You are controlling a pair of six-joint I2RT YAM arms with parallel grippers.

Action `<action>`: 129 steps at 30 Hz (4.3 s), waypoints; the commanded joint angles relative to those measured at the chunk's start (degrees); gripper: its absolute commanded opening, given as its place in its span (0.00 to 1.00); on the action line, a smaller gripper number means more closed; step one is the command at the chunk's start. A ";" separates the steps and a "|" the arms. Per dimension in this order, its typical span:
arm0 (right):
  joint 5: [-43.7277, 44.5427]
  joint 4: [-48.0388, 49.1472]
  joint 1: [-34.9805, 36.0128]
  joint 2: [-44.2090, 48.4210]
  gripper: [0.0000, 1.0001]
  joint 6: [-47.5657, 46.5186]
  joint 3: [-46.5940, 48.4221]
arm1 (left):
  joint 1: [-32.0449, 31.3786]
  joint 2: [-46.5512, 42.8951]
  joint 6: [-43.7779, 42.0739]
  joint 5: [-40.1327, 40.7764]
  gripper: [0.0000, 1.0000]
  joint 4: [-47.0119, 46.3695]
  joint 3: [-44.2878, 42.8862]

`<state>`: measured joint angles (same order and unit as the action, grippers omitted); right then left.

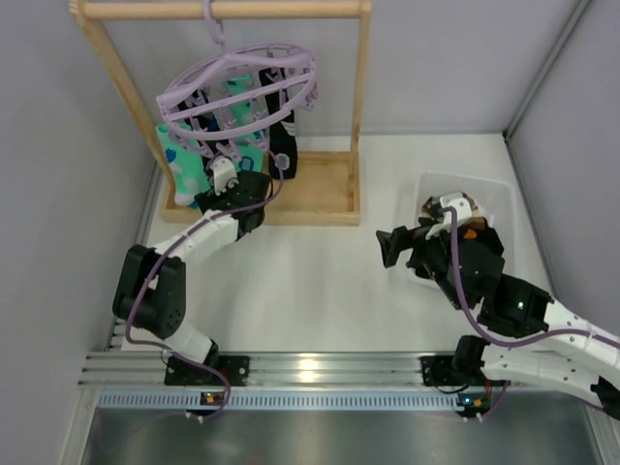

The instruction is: Remove the socks clipped to the hanger

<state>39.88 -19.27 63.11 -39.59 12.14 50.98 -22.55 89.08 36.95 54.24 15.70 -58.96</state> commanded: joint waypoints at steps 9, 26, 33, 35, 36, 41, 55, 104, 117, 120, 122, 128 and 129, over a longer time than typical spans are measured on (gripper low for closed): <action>-8.23 6.08 -2.12 -0.92 0.99 -3.00 -0.88 | 5.05 11.91 1.02 9.66 0.93 -2.08 -10.74; -7.81 7.23 -2.29 -0.58 0.99 -2.04 0.08 | -8.11 -2.05 3.30 8.33 0.00 -3.23 0.24; -4.20 1.26 -2.29 2.41 0.99 -1.68 4.03 | -23.93 -2.60 0.94 12.29 0.00 -3.22 -0.80; -4.02 0.73 -2.29 3.03 0.99 -1.77 5.00 | -27.98 -1.55 -0.29 12.56 0.00 -3.14 -2.55; -4.19 -0.15 -2.29 2.77 0.99 -1.77 6.14 | -30.34 -1.02 -0.65 12.47 0.00 -3.14 -3.35; -4.98 -2.18 -2.29 0.40 0.98 -3.00 11.06 | -36.60 5.66 -5.38 13.70 0.00 -3.22 -10.11; -17.19 -12.99 -2.55 -31.93 0.91 -10.47 44.28 | -40.91 16.92 -12.60 14.50 0.00 -3.22 -18.91; 3.63 3.36 -8.71 -78.35 0.64 -32.88 79.63 | -43.11 21.31 -22.27 15.46 0.00 -3.40 -26.47; 1.96 5.82 -8.71 -78.09 0.39 -31.65 77.78 | -43.11 20.26 -21.31 14.58 0.00 -3.31 -26.12; 1.61 6.35 -8.71 -77.13 0.27 -30.86 76.64 | -43.11 20.17 -20.95 14.32 0.00 -3.40 -25.86; 1.34 6.43 -8.62 -76.43 0.20 -30.51 76.11 | -43.11 20.34 -20.60 13.97 0.00 -3.40 -25.42; 0.55 6.96 -8.27 -73.97 0.17 -29.63 73.65 | -43.11 20.26 -18.06 10.54 0.00 -3.40 -22.43; 0.29 6.96 -8.27 -73.61 0.19 -29.54 73.39 | -43.11 20.00 -17.44 10.28 0.00 -3.31 -21.82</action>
<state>40.40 -14.35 55.00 -117.62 -18.76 125.14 -65.36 111.15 17.02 65.91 13.34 -82.30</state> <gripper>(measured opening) 0.304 0.025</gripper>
